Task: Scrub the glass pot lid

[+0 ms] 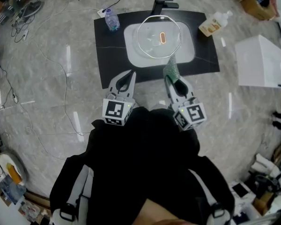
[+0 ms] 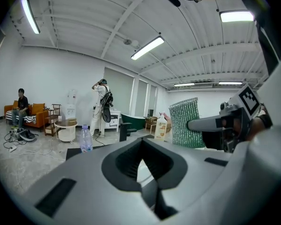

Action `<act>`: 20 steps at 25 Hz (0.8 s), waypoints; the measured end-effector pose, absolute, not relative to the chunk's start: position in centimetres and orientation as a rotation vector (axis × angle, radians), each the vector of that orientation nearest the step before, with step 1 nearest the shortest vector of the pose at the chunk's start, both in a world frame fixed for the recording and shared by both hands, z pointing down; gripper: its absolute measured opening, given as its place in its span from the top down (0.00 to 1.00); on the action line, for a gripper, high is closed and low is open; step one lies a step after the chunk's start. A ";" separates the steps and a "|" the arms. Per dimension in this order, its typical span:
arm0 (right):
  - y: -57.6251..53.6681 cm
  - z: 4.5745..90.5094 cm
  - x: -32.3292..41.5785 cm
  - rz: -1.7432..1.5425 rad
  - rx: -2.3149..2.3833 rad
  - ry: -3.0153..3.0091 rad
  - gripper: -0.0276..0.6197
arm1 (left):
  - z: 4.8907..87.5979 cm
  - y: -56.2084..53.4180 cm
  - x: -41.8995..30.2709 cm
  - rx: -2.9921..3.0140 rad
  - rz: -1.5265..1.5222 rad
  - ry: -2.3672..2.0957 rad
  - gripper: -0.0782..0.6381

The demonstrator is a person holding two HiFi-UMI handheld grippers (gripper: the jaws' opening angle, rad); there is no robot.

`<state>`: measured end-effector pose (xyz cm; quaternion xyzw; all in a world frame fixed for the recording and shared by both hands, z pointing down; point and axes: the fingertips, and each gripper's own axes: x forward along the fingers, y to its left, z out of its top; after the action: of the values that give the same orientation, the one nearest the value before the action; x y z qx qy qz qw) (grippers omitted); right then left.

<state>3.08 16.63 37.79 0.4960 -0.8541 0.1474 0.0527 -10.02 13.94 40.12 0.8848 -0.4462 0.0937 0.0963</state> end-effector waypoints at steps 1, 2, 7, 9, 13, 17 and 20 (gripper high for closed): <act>16.1 38.0 3.1 0.442 1.505 -2.588 0.86 | 40.2 13.5 -10.0 2.621 0.284 -1.322 0.89; 15.5 38.1 3.1 0.433 1.499 -2.577 0.86 | 40.3 13.0 -10.0 2.620 0.290 -1.323 0.89; 12.1 39.1 2.7 0.367 1.417 -2.538 0.86 | 40.9 10.2 -10.0 2.591 0.306 -1.353 0.89; 10.3 39.3 2.9 0.340 1.385 -2.526 0.86 | 40.9 8.9 -9.7 2.577 0.315 -1.368 0.89; 6.6 39.6 3.2 0.308 1.287 -2.482 0.86 | 40.8 6.3 -8.9 2.542 0.340 -1.407 0.89; 3.2 40.6 3.6 0.257 1.177 -2.439 0.86 | 41.2 3.8 -7.6 2.502 0.369 -1.444 0.89; 1.2 41.7 4.0 0.208 1.098 -2.402 0.86 | 41.4 2.5 -6.6 2.473 0.391 -1.468 0.89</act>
<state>3.99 1.24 41.71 0.4019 -0.8794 0.0761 0.2436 -6.64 2.51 41.44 0.8461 -0.5021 0.1336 0.1193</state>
